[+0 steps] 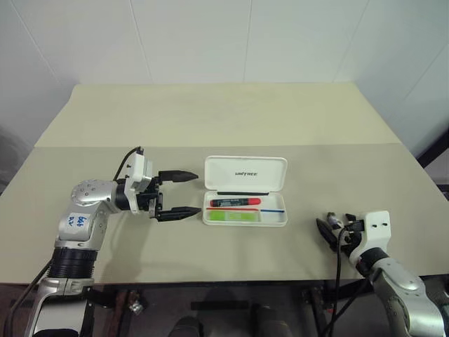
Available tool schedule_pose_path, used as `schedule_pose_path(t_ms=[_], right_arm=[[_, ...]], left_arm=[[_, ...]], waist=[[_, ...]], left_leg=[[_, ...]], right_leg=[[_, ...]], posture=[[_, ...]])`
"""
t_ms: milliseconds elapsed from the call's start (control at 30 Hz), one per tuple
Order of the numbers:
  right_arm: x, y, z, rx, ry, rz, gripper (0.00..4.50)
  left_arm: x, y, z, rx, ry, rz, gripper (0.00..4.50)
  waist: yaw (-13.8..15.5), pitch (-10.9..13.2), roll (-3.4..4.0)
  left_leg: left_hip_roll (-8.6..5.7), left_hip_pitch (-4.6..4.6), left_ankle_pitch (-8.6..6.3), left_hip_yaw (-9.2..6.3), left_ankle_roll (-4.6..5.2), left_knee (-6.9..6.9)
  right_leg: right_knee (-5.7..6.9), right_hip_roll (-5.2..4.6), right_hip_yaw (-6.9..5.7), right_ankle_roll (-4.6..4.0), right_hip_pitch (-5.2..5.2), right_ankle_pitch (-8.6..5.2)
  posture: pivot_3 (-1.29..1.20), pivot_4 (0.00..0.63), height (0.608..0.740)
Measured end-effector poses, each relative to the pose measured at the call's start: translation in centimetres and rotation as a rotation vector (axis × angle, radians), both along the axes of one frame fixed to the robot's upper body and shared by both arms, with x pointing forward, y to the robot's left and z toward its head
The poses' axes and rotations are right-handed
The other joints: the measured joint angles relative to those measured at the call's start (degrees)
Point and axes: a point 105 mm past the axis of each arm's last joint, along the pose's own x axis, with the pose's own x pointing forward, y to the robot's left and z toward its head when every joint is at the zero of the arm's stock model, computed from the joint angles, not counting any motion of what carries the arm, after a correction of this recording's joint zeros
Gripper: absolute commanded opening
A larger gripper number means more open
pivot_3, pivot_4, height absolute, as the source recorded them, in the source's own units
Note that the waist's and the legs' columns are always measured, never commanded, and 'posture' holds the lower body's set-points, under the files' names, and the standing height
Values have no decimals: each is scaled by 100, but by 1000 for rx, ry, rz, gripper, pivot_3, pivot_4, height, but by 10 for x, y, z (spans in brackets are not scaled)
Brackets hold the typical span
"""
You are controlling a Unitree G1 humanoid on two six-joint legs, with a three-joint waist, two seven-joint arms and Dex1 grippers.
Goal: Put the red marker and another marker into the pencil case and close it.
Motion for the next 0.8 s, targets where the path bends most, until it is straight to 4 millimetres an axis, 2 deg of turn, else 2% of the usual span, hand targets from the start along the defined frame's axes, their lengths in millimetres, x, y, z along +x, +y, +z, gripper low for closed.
schedule_pose_path(t_ms=[333, 567, 700, 800], right_arm=[[-1, 7, -2, 18, -16, 2, 441], [4, 6, 3, 19, -37, 15, 404], [16, 2, 33, -115, -100, 198, 404], [25, 10, 65, -184, -176, 389, 404]], left_arm=[[1, 1, 3, 5, -21, 5, 4500], [2, 0, 7, 4, -47, 2, 4500], [2, 0, 8, 6, -54, -7, 4500], [1, -2, 6, 12, -56, -17, 4500]], waist=[[15, -4, -6], [2, -3, -5], [-28, -1, -1], [-93, -1, -2]], left_leg=[[-3, 6, 1, -1, 2, 4], [-3, 6, 1, -1, 2, 2], [-4, 6, 1, 2, 2, 0], [3, 8, 2, 0, 3, -7]], right_leg=[[-3, -2, 1, 2, 11, 1], [-4, -2, 1, 2, 10, 1], [-7, -1, 1, 4, 10, 2], [-6, 5, -1, 3, 10, 1]], posture=[[0, 150, 740], [0, 150, 740], [0, 150, 740], [0, 150, 740]])
